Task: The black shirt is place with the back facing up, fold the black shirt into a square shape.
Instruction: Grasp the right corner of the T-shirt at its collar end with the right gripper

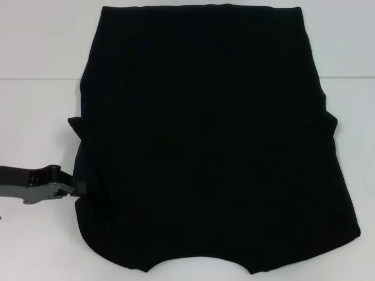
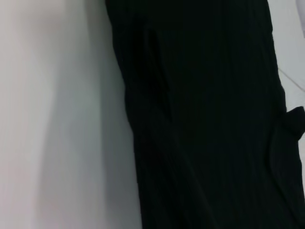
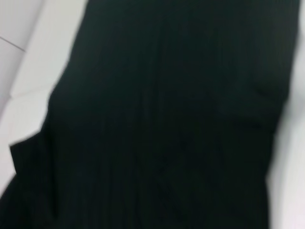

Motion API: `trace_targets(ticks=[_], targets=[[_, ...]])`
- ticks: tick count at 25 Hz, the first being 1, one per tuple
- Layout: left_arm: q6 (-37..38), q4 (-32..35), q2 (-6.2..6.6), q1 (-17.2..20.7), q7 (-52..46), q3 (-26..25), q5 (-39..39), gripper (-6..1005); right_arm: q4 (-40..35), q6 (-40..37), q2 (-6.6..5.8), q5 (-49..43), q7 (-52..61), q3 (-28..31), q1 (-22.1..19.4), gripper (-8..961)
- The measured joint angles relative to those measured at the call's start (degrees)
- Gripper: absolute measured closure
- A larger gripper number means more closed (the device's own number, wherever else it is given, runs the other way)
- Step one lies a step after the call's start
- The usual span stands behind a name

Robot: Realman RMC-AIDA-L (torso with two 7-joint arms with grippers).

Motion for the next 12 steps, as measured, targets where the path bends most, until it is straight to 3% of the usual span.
trace_targets(ticks=[4,12], targets=[[-0.6,0.0,0.11,-0.3,-0.1,0.1,0.0,954,-0.5,-1.0,0.09,-5.1,-0.9,0.0,-0.7,449],[-2.2,-1.3,0.38,-1.1,-0.3,0.0,0.1,954,0.1,-0.8,1.97,-9.2,-4.4,-0.3,-0.6,448]])
